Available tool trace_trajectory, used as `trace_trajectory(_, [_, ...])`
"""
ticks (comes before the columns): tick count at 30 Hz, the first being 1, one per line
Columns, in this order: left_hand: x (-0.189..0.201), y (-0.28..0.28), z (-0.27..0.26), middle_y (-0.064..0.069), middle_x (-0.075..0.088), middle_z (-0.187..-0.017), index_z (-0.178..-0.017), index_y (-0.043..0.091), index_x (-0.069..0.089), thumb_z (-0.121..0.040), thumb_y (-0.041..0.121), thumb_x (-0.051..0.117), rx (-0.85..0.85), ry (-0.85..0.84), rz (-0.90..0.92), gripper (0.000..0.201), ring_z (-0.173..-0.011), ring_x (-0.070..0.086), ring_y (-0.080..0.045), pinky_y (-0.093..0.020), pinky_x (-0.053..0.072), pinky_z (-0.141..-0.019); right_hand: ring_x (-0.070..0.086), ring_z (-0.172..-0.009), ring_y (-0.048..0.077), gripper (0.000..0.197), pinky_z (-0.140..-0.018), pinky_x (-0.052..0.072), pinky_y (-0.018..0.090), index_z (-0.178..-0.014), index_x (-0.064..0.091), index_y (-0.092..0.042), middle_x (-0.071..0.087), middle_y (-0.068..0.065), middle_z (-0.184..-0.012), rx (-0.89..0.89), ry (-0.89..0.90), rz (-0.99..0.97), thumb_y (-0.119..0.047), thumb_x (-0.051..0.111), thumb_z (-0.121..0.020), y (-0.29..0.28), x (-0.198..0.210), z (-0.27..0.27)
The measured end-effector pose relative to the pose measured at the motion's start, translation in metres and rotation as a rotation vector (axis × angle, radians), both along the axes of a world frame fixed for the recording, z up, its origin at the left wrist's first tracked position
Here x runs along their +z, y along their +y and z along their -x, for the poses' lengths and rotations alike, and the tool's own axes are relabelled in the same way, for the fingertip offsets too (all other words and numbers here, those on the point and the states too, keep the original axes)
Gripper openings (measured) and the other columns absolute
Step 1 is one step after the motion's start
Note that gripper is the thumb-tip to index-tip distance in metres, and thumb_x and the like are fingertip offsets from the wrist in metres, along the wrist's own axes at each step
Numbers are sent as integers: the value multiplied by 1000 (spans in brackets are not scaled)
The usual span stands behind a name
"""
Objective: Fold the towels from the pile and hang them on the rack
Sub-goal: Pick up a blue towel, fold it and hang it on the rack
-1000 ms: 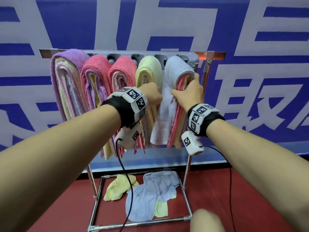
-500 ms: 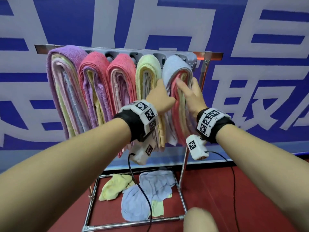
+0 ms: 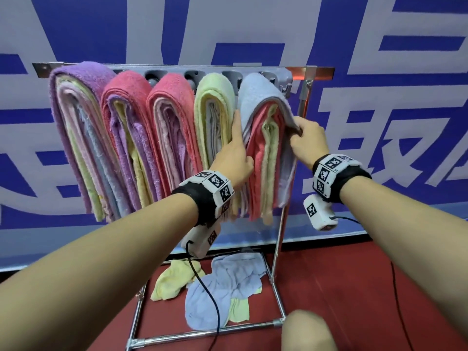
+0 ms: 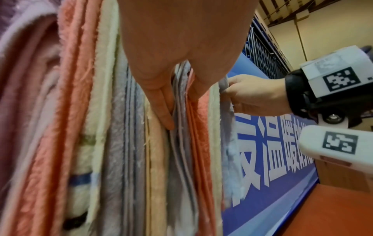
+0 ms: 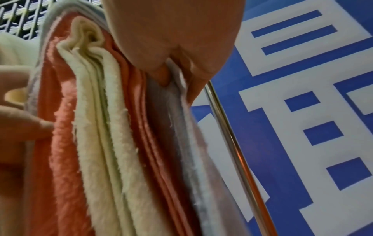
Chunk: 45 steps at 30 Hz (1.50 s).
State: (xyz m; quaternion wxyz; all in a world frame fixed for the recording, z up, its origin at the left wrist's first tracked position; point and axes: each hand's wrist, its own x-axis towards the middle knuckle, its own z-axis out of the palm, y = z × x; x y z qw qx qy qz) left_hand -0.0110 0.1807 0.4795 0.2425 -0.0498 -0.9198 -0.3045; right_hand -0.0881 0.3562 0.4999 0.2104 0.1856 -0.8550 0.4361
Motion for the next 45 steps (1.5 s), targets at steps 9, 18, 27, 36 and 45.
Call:
trace_trajectory(9, [-90,-19,-26,-4,67,-80,-105,18,43,-93,20,55,-74,-85,88,17,-70,66,-28,-42,55,-66,65,-102,42,17,-76,52,38,-99,59,2,66,24,-106,-67,-478,-516,-13,59,-90,-15,-123,-3])
trace_trajectory(18, [-268,-85,-48,-6,49,-145,-147,19,42,-103,45,43,35,-612,381,51,-131,50,-30,-42,45,-101,54,-131,33,61,-103,46,36,-143,51,-5,56,16,-145,136,-727,-646,-33,71,-92,-70,-300,-24])
trace_trajectory(27, [-467,-159,-41,-18,47,-145,-148,14,39,-102,44,46,255,-861,233,56,-132,46,-38,-45,39,-104,55,-131,31,46,-100,42,30,-136,58,-11,59,11,-142,284,-800,-798,-28,65,-94,-152,-492,-9])
trace_trajectory(36, [-588,-201,18,-17,44,-145,-145,10,41,-99,40,52,351,-935,196,55,-129,48,-38,-50,42,-104,54,-130,35,65,-105,47,38,-145,47,-7,55,16,-144,286,-877,-903,-36,70,-92,-163,-606,38])
trace_trajectory(45, [-663,-232,72,-14,2,-166,-156,31,24,-88,35,63,451,-962,118,80,-147,27,-36,-45,36,-113,-9,-155,48,141,-126,8,58,-163,-11,-32,-22,16,-168,166,-922,-986,-84,72,-62,-190,-685,66])
